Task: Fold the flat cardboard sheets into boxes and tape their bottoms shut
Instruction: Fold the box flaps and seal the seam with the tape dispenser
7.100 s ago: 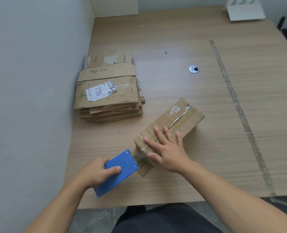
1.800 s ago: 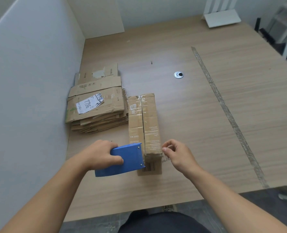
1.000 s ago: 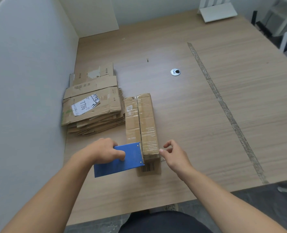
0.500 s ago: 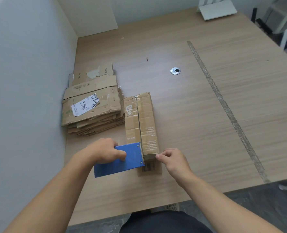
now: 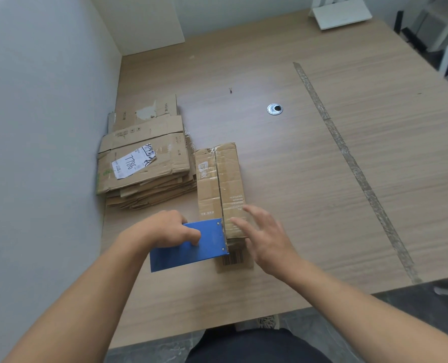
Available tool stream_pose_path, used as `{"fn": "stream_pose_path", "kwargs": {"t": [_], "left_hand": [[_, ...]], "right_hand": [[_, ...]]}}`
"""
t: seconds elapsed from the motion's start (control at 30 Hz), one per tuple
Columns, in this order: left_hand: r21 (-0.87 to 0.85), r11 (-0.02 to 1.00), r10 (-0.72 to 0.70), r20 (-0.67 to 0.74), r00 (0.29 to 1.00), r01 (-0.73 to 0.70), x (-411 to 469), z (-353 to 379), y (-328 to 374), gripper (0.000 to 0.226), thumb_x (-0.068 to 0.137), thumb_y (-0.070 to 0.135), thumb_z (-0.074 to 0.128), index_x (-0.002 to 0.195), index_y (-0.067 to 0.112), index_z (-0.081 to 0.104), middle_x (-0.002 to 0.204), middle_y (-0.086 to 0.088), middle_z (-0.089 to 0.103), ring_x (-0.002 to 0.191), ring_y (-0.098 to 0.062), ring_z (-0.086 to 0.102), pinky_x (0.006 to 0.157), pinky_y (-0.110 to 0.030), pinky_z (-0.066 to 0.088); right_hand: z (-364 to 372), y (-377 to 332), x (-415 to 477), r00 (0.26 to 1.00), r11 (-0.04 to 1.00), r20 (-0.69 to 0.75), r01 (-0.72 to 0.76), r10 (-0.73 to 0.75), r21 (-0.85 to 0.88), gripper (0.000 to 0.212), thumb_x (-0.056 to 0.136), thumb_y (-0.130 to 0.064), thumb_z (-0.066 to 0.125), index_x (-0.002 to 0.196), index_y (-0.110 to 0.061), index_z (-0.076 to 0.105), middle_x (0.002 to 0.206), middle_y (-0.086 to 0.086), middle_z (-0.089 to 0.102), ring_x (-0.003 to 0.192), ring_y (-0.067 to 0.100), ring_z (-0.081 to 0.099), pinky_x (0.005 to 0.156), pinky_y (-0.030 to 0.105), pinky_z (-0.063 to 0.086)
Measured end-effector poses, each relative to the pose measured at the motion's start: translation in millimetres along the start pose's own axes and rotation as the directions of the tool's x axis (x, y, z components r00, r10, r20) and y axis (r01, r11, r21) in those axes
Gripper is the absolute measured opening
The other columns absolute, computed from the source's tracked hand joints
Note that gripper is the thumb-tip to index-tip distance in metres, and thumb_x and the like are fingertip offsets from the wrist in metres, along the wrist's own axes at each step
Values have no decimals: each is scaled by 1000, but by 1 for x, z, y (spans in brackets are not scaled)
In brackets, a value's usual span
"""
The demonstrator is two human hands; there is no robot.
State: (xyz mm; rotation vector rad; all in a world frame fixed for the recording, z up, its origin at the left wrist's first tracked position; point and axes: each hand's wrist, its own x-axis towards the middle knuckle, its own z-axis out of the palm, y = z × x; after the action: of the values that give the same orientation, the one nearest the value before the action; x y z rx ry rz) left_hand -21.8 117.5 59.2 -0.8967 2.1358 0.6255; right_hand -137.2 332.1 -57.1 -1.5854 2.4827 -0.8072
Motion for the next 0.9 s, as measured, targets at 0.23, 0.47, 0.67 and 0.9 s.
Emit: {"fn": "stream_pose_path", "kwargs": {"t": [0.23,0.47,0.67,0.9], "left_hand": [[-39,999,12,5,1000,-12,1,3,-12,51,54,59,55,87,23,70,93,-1,67,85,-19,60,67,-32,41],[-49,998,46,-5,999,-46,2,4,-14,54,55,60,54,92,24,71,96,-1,67,88,-19,60,67,-32,41],[-67,995,80,4,997,-80,-2,5,-18,47,58,58,53,90,26,67,93,1,66,83,-16,57,65,-31,38],[36,992,126,-46,991,-124,-12,-3,-43,40,60,59,53,75,23,60,79,3,61,76,-13,55,62,-31,37]], "right_hand": [[23,12,-4,974,977,98,208,-204,-40,44,99,-35,41,142,-32,45,152,-2,44,142,24,38,67,35,50],[23,22,3,971,969,55,236,-232,-68,46,93,-30,46,137,-44,45,143,-3,54,133,23,46,71,37,50],[26,26,6,975,972,0,221,-221,-76,45,91,-33,52,133,-48,48,139,-7,57,129,20,51,71,36,49],[32,29,5,979,978,-29,201,-199,50,35,96,-39,51,129,-40,61,138,-3,58,131,24,46,91,41,53]]}}
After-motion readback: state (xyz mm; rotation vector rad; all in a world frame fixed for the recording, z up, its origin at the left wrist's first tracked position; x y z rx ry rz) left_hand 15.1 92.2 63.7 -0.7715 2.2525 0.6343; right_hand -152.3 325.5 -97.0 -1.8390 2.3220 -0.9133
